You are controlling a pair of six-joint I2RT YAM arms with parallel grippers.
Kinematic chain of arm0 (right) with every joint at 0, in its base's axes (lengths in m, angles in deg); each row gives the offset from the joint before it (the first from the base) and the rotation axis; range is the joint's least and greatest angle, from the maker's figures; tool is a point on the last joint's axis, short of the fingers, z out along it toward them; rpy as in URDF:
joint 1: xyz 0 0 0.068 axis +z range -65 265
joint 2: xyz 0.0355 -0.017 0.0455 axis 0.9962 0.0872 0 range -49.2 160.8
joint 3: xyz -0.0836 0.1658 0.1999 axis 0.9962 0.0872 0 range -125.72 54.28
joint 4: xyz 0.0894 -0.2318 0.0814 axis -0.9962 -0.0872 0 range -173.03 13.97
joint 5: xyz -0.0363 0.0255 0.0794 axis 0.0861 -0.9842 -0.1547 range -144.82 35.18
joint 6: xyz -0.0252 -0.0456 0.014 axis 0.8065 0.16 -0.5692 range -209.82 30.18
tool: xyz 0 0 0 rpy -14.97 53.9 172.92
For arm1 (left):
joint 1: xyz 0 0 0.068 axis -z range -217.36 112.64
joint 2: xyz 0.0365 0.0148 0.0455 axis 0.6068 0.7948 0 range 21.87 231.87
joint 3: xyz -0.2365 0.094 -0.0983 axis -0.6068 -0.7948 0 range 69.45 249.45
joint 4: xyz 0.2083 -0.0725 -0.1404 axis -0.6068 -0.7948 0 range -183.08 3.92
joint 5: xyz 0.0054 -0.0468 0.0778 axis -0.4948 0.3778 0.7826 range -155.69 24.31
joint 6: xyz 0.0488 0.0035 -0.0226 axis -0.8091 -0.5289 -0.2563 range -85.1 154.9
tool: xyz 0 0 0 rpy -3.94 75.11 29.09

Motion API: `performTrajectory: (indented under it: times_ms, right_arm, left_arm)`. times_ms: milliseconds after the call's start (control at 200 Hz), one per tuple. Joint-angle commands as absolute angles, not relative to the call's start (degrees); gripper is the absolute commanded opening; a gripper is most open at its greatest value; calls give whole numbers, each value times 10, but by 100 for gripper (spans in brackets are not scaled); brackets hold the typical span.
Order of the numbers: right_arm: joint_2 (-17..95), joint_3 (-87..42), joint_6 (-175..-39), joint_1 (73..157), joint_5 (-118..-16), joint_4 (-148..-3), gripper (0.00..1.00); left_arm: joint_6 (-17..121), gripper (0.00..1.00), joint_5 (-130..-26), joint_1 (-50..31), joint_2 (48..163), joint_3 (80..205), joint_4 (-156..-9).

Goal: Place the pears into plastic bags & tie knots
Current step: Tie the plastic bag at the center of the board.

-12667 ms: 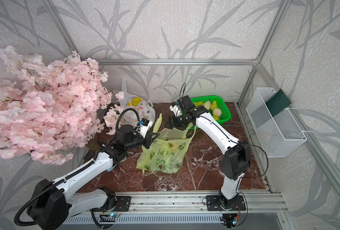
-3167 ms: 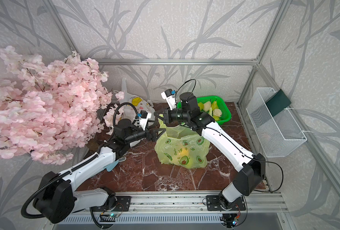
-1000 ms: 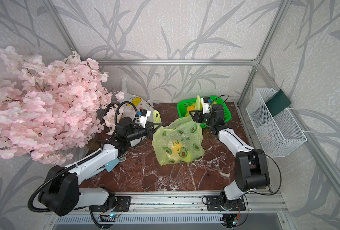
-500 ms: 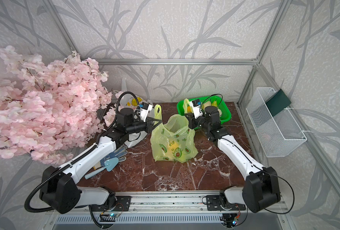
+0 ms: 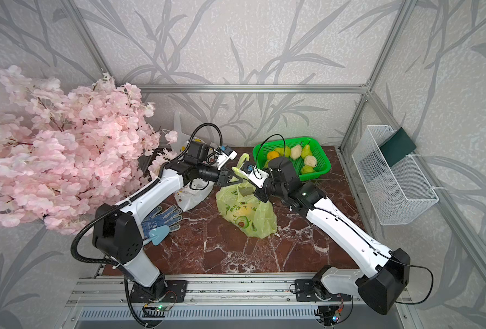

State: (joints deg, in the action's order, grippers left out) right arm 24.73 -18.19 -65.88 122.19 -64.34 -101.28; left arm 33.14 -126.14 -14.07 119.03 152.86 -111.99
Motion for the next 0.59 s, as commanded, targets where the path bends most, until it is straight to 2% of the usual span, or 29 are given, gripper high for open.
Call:
performTrajectory:
  times_ms: [0,220,410,475,535,590]
  right_arm:
    - [275,-218,-627,1227,-640,-1070,0]
    - [322,-258,-627,1231,-658,-1099,0]
    - [339,-273,-629,1231,-674,-1115,0]
    - [339,-273,-632,1231,-675,-1113,0]
    - [341,-274,-636,1231,-674,-1112,0]
    - [341,-275,-644,1231,-670,-1110,1]
  left_arm:
    - [277,26,-1330,-141,1179,1528,-1137]
    - [259,42,-1341,-142,1149,1495,-1099]
    - [297,44,-1321,-142,1143,1485,-1033]
    - [325,43,-1321,-142,1150,1486,-1008]
    - [357,37,-1333,-141,1157,1483,-975]
    - [380,21,-1330,-140,1162,1481,-952]
